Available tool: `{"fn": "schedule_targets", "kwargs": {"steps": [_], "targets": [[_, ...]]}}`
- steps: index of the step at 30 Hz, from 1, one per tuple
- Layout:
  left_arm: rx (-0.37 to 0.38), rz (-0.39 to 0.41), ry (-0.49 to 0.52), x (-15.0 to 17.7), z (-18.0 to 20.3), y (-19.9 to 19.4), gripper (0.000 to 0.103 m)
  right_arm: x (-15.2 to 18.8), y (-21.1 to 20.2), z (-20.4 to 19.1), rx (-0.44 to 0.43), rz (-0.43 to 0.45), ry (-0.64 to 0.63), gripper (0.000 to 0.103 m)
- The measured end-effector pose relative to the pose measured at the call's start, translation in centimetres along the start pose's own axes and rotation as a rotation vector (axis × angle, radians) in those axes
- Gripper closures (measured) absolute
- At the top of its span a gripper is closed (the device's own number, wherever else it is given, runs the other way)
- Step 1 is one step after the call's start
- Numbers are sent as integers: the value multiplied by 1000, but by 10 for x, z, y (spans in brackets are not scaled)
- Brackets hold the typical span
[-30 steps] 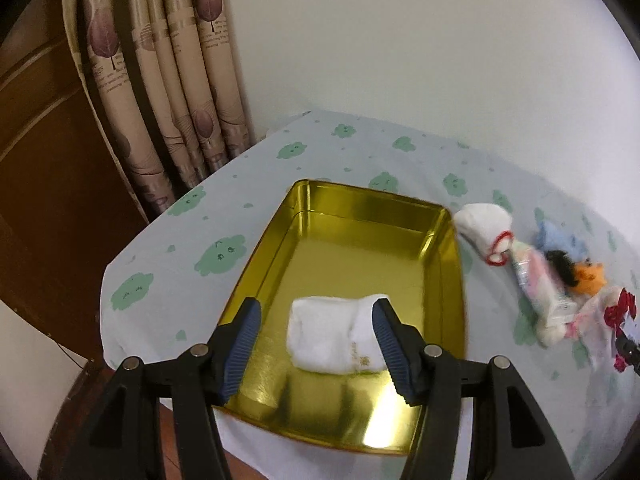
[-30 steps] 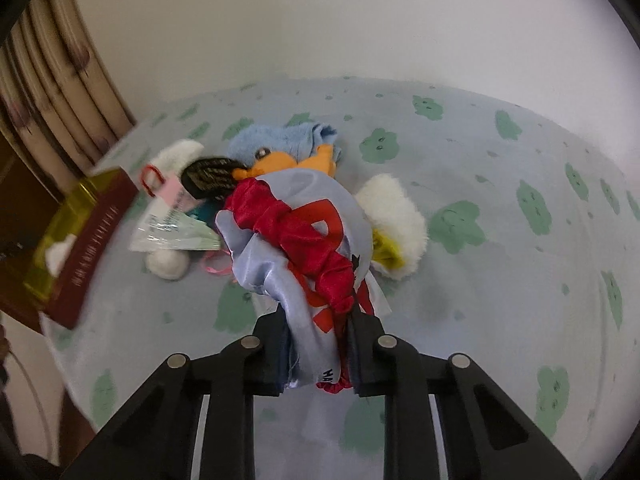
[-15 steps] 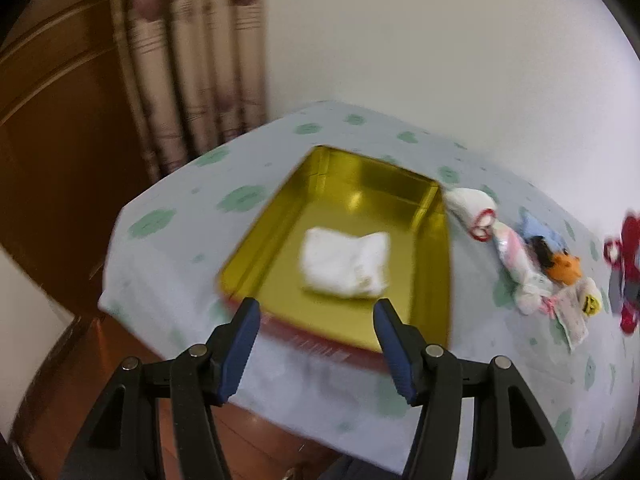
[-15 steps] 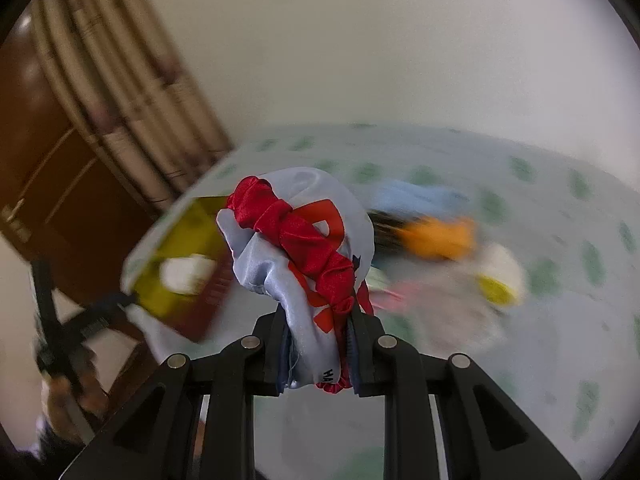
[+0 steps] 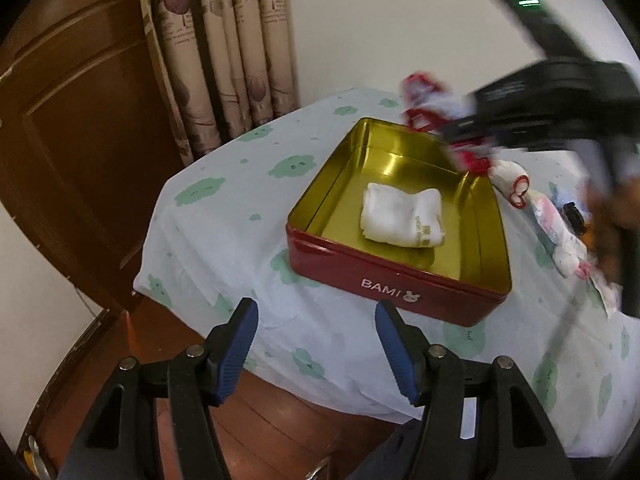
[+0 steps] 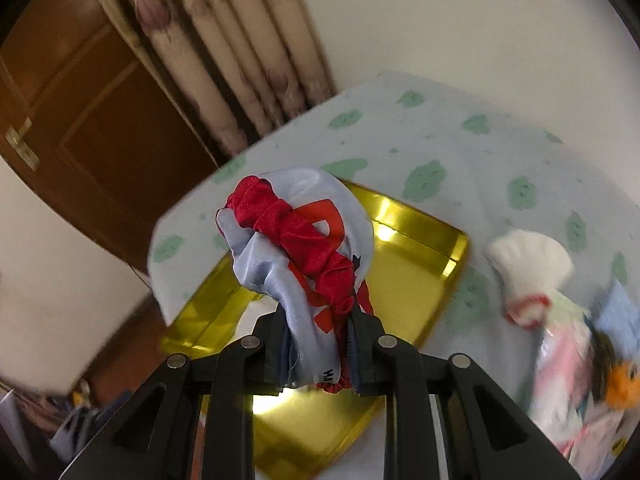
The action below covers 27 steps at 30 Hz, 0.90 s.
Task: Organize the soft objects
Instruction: 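Lower the grey shirt into the tin and open the right tool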
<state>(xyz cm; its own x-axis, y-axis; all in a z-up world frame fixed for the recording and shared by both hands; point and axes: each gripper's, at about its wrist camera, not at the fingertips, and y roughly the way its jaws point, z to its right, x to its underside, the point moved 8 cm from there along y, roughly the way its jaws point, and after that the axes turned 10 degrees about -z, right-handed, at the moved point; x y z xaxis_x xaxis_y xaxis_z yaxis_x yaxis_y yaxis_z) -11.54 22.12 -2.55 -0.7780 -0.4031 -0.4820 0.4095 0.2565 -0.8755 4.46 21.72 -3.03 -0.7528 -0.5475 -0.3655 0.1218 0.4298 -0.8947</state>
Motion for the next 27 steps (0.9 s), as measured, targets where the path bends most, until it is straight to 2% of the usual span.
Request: {"fn": "schedule_targets", "kwargs": {"steps": [4, 8, 14, 19, 21, 22, 23, 25, 27], "targets": [[-1, -18, -25, -3, -3, 3, 40, -12, 31, -2, 41, -54, -21, 82], [52, -49, -39, -2, -2, 10, 40, -22, 54, 1, 105, -99, -38, 81], [29, 15, 24, -6, 5, 2, 40, -25, 79, -3, 168, -143, -66, 80], [46, 37, 13, -9, 4, -2, 40, -28, 85, -8, 189, -136, -80, 74], [55, 32, 4, -9, 2, -2, 40, -28, 87, -10, 195, -136, -84, 69], [57, 26, 1, -9, 2, -1, 40, -28, 86, -11, 187, -134, -81, 63], [58, 21, -3, -9, 2, 0, 40, -28, 85, -11, 181, -128, -75, 51], [59, 14, -1, -8, 3, 1, 40, -28, 80, -11, 181, -102, -68, 39], [53, 19, 4, -8, 4, 1, 40, -29, 67, -12, 186, -50, -69, 33]]}}
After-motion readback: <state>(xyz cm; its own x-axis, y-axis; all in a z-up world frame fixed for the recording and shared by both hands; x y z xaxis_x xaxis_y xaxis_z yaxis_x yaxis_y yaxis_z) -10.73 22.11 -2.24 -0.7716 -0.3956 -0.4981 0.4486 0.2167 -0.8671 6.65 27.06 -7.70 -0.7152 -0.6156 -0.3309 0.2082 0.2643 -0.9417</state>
